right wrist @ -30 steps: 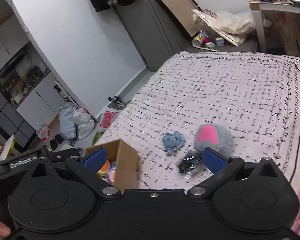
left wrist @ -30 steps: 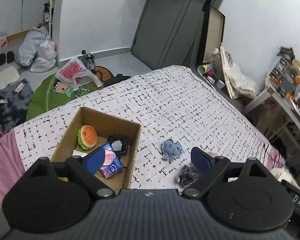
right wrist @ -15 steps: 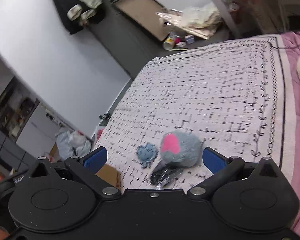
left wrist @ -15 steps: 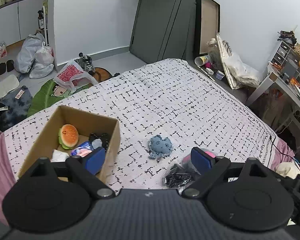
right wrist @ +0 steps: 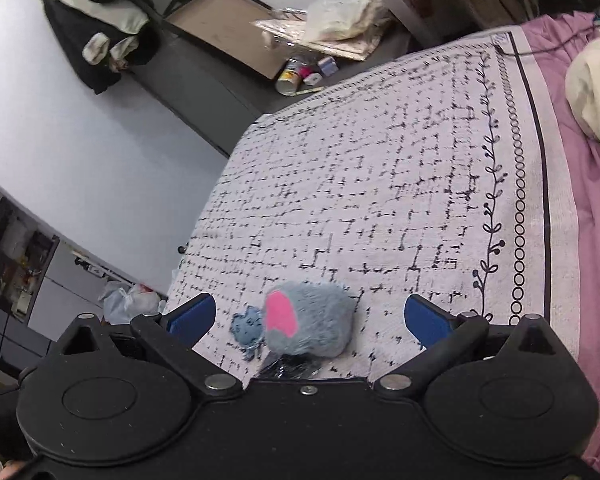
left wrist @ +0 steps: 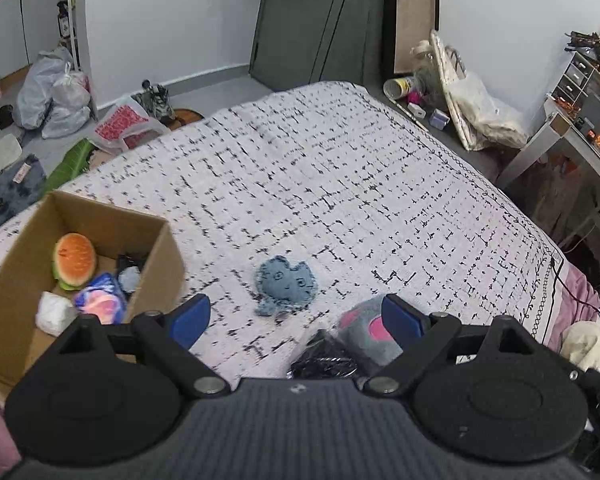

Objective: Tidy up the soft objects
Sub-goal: 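Move both tools toward the grey plush and black plastic bag, then grasp the grey plush with pink ears with the left tool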

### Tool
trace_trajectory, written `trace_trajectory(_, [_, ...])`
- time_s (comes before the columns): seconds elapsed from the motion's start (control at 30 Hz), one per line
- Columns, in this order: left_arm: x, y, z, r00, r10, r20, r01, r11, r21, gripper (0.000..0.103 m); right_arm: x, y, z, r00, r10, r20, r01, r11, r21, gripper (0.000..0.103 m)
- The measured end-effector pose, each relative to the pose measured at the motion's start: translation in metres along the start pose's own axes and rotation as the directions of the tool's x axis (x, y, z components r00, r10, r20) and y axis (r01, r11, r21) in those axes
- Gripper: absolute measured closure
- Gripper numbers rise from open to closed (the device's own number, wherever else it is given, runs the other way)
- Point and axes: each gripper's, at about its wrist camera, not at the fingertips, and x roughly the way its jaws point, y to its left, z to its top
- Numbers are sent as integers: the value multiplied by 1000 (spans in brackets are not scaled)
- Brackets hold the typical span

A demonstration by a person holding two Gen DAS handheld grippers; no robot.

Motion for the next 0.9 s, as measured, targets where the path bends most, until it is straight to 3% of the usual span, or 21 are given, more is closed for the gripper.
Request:
trace_trajectory(0.57, [77, -47, 23, 994, -62, -86, 66, 996, 54, 16, 76, -38, 14, 996, -68, -65, 78, 981, 179, 20])
trace_trajectory(0.9, [109, -60, 23, 979, -89, -181, 100, 994, 49, 29, 105, -39, 7, 989, -87, -119, 109, 975, 195, 33])
